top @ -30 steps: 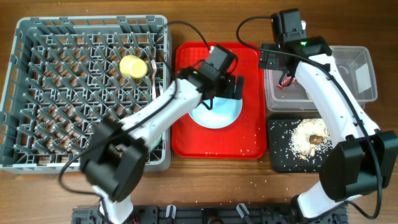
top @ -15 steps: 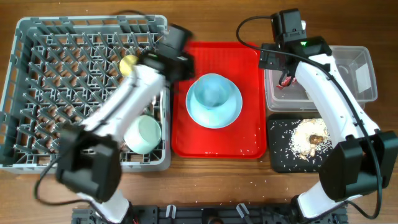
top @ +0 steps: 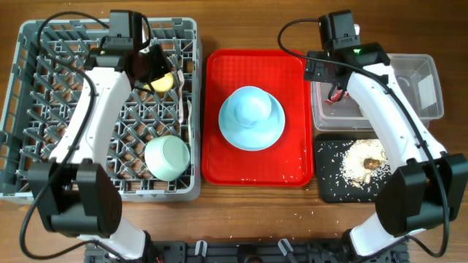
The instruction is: Sort waste into correct bins and load items into the dishwasher rack
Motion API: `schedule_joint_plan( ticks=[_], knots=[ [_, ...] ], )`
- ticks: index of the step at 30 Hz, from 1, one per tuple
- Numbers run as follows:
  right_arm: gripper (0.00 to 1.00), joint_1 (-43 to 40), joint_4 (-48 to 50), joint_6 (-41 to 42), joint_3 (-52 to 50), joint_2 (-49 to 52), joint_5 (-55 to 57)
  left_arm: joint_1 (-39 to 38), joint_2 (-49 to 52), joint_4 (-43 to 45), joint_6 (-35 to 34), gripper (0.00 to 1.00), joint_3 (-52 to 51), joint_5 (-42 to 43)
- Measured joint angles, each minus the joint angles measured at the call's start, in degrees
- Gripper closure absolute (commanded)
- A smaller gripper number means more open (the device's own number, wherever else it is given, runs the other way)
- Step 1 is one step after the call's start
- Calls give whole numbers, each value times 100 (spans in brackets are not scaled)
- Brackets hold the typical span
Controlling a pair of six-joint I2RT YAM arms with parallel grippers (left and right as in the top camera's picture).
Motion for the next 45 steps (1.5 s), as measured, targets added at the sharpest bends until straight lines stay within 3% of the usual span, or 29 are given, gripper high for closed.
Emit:
schedule_joint_plan(
  ticks=[15, 21, 29, 38, 40, 43, 45],
  knots=[
    [0, 0, 0, 0, 0, 0, 0, 243, 199, -175, 26, 96, 0, -70],
    [0, 0, 2, 0, 0, 0, 0, 319, -199, -223, 26, 96, 2, 682],
    [0, 0, 2, 0, 0, 0, 0, 175, -118, -516, 33, 96, 9, 824],
    [0, 0, 0, 0, 0, 0, 0, 175, 334, -22, 44, 96, 9, -116],
    [0, 0, 0, 0, 0, 0, 0, 175, 334, 160, 46, 93, 9, -299],
    [0, 0, 0, 0, 0, 0, 0, 175, 334, 286, 39, 78, 9, -435],
    [0, 0, 2, 0, 0, 0, 0, 175, 328, 348, 66, 78, 9, -472]
  ],
)
